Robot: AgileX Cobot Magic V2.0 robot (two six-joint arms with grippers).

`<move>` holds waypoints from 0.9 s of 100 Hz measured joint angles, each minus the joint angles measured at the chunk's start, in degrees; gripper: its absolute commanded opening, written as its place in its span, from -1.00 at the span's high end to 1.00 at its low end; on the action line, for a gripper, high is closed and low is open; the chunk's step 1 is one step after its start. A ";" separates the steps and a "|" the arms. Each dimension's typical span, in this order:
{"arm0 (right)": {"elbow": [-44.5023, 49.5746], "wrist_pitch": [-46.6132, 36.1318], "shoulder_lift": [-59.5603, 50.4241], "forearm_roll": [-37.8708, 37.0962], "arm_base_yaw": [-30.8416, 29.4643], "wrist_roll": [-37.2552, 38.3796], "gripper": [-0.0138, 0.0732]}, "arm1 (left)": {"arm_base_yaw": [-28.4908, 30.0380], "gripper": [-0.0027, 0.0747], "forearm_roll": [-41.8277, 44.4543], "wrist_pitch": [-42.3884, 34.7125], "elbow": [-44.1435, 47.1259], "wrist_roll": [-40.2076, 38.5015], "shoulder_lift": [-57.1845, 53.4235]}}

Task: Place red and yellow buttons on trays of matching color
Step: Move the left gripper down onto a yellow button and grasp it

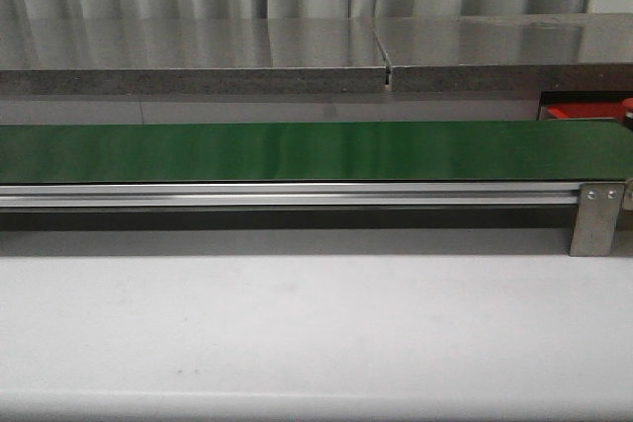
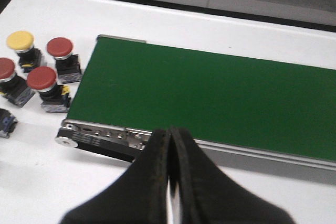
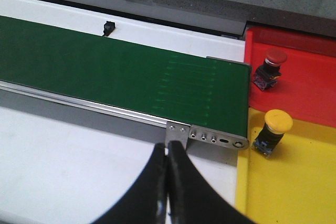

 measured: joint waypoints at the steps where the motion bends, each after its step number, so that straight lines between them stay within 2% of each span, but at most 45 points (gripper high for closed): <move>1: 0.00 0.00 0.00 0.00 0.00 0.00 0.86 | 0.54 0.98 -0.17 0.14 -0.16 0.00 0.28; 52: 0.00 0.00 0.00 0.00 0.00 0.00 0.86 | 18.67 0.93 -2.09 8.93 -11.85 0.83 17.19; 59: 0.00 0.00 0.00 0.00 0.00 -0.09 0.86 | 21.07 0.75 -2.09 10.51 -13.74 0.85 20.13; 63: 0.00 0.00 0.00 0.00 0.00 -0.09 0.86 | 22.28 0.57 -2.09 11.58 -14.85 0.94 21.99; 78: 0.00 0.00 0.00 0.00 0.00 -0.09 0.86 | 27.38 -0.39 -2.09 14.33 -18.09 0.94 28.38; 81: 0.00 0.00 0.00 0.00 0.00 -0.09 0.86 | 28.23 -0.52 -2.09 14.63 -18.61 0.94 29.47; 85: 0.00 0.00 0.00 0.00 0.00 -0.09 0.86 | 29.43 -0.65 -2.09 14.73 -19.06 0.98 31.04; 90: 0.00 0.00 0.00 0.00 0.00 -0.09 0.86 | 30.70 -0.68 -2.09 15.14 -19.84 0.98 32.85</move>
